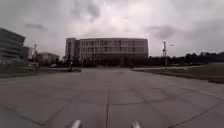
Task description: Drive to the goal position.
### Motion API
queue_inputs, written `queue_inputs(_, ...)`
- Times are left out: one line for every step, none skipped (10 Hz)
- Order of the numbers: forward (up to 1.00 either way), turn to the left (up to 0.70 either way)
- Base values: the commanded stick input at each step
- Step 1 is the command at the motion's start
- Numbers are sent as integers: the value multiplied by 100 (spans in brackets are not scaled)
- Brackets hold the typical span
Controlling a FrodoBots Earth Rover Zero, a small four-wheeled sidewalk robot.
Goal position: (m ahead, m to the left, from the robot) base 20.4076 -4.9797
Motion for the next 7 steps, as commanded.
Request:
queue_inputs(70, 0)
queue_inputs(70, 0)
queue_inputs(70, 0)
queue_inputs(70, 0)
queue_inputs(70, 0)
queue_inputs(70, 0)
queue_inputs(70, 0)
